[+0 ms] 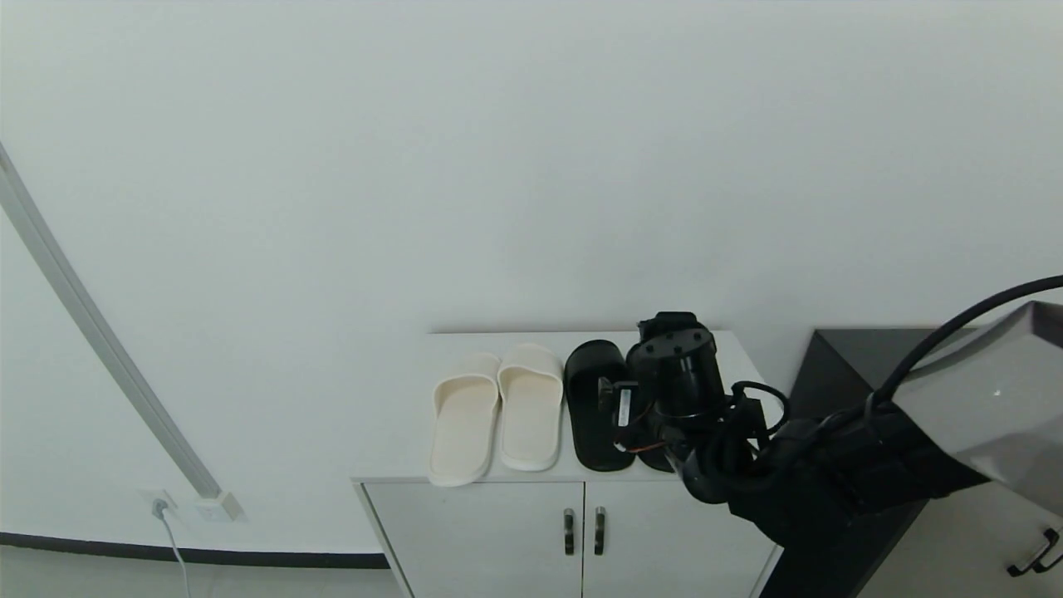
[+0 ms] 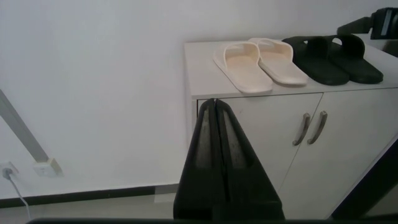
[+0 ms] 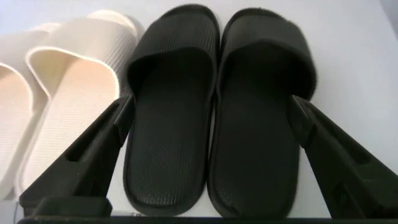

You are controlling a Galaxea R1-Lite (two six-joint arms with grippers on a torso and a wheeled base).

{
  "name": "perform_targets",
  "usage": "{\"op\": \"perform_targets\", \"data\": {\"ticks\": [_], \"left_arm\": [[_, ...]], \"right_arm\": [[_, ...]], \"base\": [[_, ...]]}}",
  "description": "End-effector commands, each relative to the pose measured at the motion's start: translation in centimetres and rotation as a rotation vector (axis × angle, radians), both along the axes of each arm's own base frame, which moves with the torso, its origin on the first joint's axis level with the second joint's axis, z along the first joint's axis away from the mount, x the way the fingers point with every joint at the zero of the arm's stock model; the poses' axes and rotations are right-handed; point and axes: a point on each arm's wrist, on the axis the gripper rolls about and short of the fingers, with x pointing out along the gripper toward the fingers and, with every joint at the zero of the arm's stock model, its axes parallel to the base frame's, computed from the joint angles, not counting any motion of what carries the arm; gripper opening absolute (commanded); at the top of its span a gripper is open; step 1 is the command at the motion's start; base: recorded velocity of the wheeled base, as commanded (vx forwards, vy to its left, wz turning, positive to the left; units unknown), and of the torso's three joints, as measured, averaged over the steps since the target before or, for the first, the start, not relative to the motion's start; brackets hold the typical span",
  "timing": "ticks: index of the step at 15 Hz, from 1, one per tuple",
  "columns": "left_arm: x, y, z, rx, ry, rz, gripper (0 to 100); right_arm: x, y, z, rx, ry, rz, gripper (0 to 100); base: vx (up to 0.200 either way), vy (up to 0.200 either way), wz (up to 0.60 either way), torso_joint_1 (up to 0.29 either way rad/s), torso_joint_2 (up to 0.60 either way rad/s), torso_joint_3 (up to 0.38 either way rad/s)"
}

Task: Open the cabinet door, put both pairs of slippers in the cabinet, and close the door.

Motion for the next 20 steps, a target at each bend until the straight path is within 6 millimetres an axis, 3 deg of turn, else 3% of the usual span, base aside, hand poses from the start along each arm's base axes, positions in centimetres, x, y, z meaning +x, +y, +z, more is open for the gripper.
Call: {"op": "perform_targets", "data": {"ticks": [1,8,16,19,20], "left_arm": [[0.0,0.0,0.0,-0.001,0.001,0.0,0],[0.0,0.0,0.0,-0.001,0.001,-0.001,0],[0.0,0.0,0.0,-0.001,0.001,-0.001,0],[0.0,0.0,0.0,-0.001,0.001,-0.001,0],[0.0,0.0,0.0,-0.001,0.001,-0.001,0]], "right_arm": [[1.2,0.8,-2.2,-0.027,0.027,-0.01,100],[5.4,1.5,-4.3,-0.03,0.011,-0.057,100],[8.3,1.6,-5.5,-0.056,-0.009,-0.076,100],[8.5,1.8,-5.9,-0.063,-0.009,-0.08,100],[8.5,1.7,-5.9,-0.063,-0.009,-0.082,0]], "base": [[0.0,0.0,0.0,0.0,0.0,0.0],[0.0,0.0,0.0,0.0,0.0,0.0],[0.0,0.0,0.0,0.0,0.0,0.0],[0.0,0.0,0.0,0.0,0.0,0.0],[0.0,0.0,0.0,0.0,0.0,0.0]]}}
